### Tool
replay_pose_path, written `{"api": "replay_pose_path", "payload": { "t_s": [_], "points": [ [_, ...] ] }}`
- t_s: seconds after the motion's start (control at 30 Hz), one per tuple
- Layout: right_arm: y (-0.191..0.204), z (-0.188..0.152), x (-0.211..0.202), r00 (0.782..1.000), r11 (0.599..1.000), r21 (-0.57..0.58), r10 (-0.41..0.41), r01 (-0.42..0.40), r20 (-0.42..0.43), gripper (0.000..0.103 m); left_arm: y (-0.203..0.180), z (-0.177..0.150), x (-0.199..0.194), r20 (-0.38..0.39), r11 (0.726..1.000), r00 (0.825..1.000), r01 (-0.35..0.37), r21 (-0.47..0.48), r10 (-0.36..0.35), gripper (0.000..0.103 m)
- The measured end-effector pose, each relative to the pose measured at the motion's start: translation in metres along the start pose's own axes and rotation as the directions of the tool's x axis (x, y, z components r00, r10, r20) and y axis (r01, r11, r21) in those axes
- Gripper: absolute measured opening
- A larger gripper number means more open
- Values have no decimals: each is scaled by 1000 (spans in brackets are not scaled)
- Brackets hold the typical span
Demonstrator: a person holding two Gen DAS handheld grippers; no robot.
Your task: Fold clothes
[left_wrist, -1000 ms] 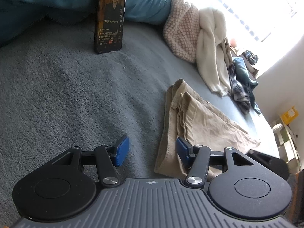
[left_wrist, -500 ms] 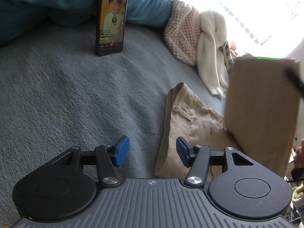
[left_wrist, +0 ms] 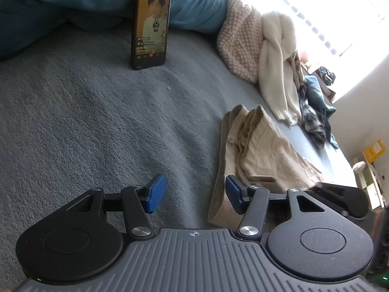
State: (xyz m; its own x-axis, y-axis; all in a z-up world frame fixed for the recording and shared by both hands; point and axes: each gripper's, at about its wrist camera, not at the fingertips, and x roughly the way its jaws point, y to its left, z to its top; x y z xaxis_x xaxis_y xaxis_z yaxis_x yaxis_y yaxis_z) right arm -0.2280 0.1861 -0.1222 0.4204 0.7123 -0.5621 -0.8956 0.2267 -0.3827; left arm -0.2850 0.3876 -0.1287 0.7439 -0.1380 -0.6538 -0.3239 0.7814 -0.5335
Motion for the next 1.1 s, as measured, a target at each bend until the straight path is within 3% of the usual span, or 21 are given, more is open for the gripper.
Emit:
{"api": "replay_pose_path", "payload": {
  "t_s": [0.07, 0.27, 0.5, 0.53, 0.57, 0.63, 0.73, 0.83, 0.9, 1.0, 1.1],
  "points": [
    [-2, 6, -9, 1000, 1000, 6, 1, -1, 26, 3, -1, 0, 2, -1, 1000, 1000, 2, 2, -2, 55],
    [-4, 0, -4, 999, 1000, 5, 31, -31, -10, 3, -6, 0, 4, -8, 1000, 1000, 18, 23, -18, 55],
    [1, -3, -4, 998, 999, 7, 44, -44, -34, 8, -22, 13, 6, 34, 996, 998, 47, 71, -50, 56],
    [2, -4, -8, 999, 999, 7, 41, -41, -27, 19, -28, 16, 8, 45, 994, 997, 57, 90, -61, 56],
    [1, -4, -13, 999, 999, 13, 38, -38, -7, 39, -33, 19, 9, 57, 992, 996, 69, 109, -75, 56],
    [-3, -4, -24, 999, 999, 30, 35, -36, 33, 49, -45, 26, 13, 73, 985, 990, 107, 139, -118, 56],
    [-24, -9, -47, 996, 983, 162, 74, -82, 57, 48, -68, 34, 24, 72, 968, 981, 163, 188, -179, 56],
    [-51, -22, -74, 993, 939, 323, 106, -120, 59, 43, -98, 38, 40, 33, 939, 976, 196, 282, -214, 56],
    [-68, -33, -89, 996, 912, 401, 83, -87, 28, 41, -122, 33, 52, 10, 908, 981, 176, 381, -194, 56],
    [-87, -57, -122, 999, 879, 475, -23, 43, -48, 38, -145, 25, 76, -45, 868, 987, 156, 472, -153, 56],
    [-108, -83, -152, 980, 803, 562, -153, 198, -126, 37, -152, 16, 100, -43, 853, 998, 55, 520, -39, 55]
  ]
}}
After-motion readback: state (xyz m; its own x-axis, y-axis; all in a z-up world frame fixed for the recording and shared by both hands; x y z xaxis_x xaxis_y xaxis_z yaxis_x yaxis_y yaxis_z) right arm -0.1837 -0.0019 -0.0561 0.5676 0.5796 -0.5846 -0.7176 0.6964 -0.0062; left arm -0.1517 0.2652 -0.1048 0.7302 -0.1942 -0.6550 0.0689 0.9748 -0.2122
